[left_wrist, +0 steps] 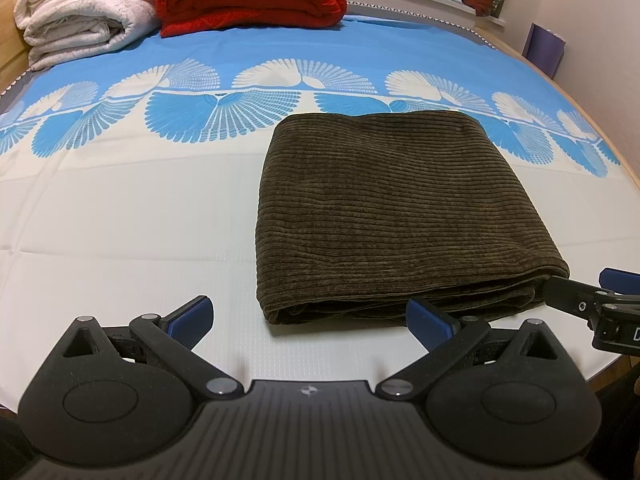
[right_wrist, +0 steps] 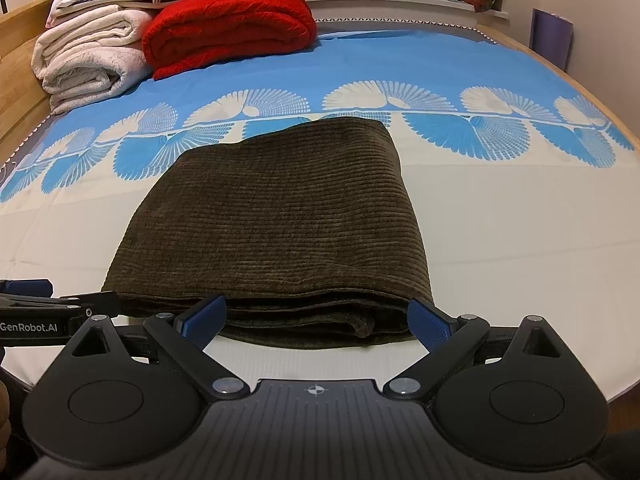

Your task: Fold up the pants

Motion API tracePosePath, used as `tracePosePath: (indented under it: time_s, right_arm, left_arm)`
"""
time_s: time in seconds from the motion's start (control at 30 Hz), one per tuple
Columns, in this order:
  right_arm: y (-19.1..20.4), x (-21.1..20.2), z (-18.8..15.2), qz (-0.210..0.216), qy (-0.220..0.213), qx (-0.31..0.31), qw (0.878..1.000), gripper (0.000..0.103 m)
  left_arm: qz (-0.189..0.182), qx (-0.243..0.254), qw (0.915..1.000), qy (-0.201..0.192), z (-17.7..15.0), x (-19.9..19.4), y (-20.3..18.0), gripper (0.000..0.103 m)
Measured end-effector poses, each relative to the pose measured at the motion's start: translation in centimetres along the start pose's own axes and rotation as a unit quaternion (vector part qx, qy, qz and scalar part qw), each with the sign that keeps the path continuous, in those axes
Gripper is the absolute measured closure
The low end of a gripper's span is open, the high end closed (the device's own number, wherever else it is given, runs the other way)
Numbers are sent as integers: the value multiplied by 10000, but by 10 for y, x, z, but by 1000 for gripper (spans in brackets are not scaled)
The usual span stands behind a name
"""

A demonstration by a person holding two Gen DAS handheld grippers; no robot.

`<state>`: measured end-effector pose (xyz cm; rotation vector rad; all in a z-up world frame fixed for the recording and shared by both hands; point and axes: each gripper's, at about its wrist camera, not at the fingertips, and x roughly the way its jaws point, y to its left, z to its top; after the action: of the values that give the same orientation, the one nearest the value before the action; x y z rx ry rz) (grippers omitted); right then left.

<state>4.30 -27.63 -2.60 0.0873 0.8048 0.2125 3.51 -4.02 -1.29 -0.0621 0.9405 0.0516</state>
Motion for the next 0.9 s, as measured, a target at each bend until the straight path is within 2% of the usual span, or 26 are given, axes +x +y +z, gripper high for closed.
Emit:
tracePosePath:
  time_s: [0.9]
  right_arm:
    - [2, 1, -4, 19, 25, 7, 10000, 6]
  left_arm:
    - [-36, 63, 10000, -20, 0, 0, -2, 0]
